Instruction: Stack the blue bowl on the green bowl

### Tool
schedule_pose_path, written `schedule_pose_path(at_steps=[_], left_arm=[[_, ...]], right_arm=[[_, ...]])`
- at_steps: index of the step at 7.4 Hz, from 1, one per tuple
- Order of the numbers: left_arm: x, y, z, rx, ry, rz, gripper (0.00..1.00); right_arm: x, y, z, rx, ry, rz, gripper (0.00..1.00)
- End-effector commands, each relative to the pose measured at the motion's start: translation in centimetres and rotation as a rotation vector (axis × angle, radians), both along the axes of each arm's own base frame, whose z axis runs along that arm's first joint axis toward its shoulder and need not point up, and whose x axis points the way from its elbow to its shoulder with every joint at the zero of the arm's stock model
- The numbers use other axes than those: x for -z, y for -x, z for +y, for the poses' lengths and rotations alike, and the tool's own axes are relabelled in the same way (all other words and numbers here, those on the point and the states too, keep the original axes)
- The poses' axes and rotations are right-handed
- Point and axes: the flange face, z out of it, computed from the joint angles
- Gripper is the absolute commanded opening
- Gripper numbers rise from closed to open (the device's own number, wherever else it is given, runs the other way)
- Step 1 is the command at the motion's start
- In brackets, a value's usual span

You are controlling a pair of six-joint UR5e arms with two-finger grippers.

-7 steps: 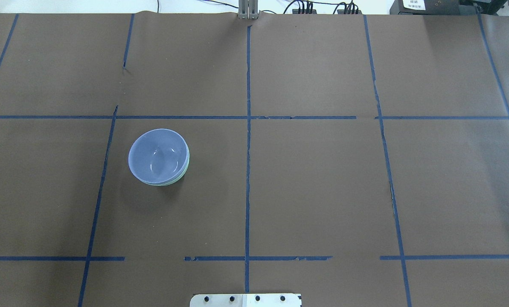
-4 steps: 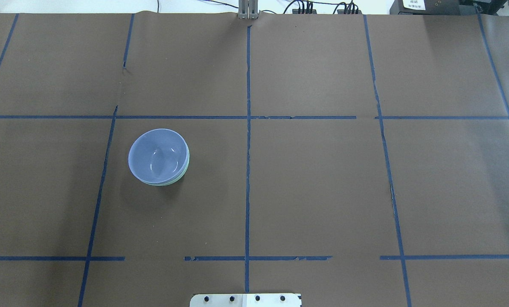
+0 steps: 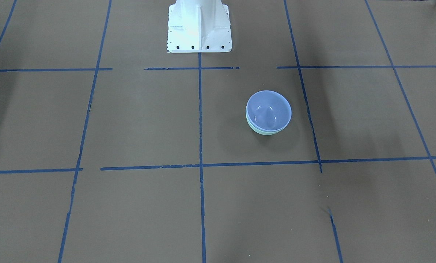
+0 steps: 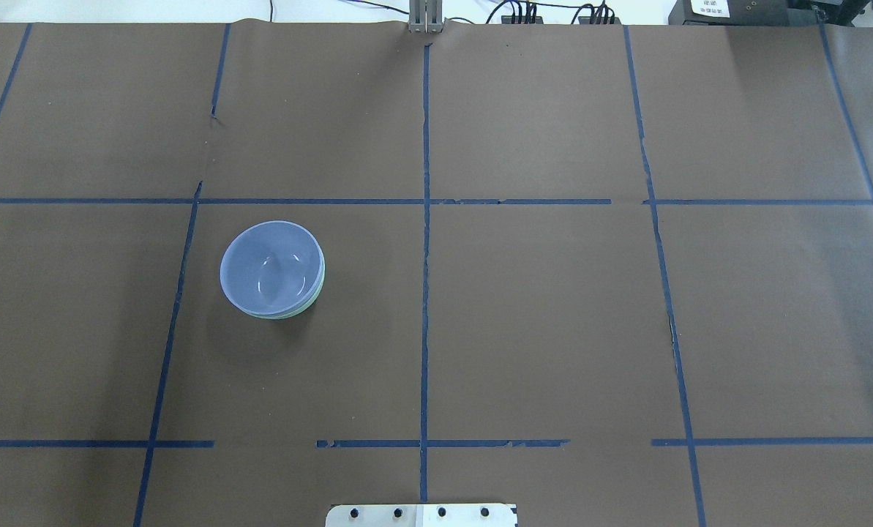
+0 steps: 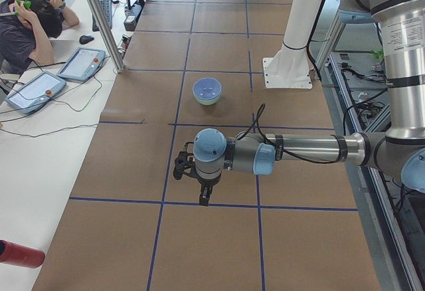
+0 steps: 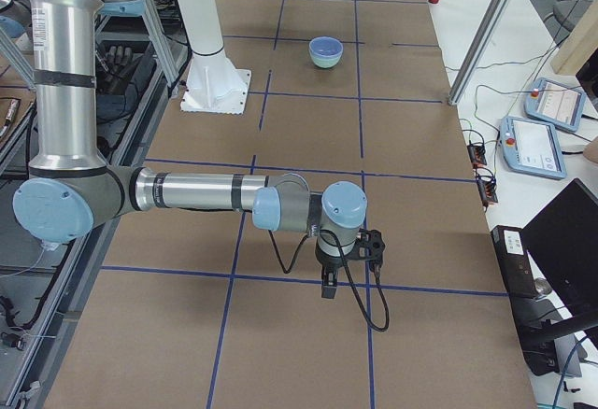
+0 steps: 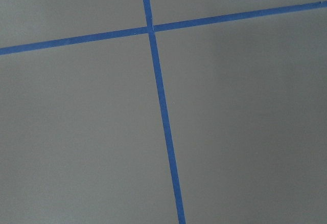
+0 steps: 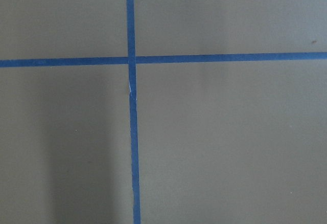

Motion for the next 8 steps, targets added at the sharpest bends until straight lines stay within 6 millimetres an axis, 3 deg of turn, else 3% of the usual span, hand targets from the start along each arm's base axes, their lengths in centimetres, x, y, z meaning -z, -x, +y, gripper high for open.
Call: schedule_pose_path(at_steps=[1,8], left_arm=[[-0.38,0.29,0.63,0.008,0.011,0.0,1.0],[-0.91,0.6,1.41,0.015,0.024,0.0,1.0]], right_arm=[[-0.02,0.04,0.02,0.001,0.0,0.0,1.0],[-0.02,0.04,0.02,0.001,0.0,0.0,1.0]])
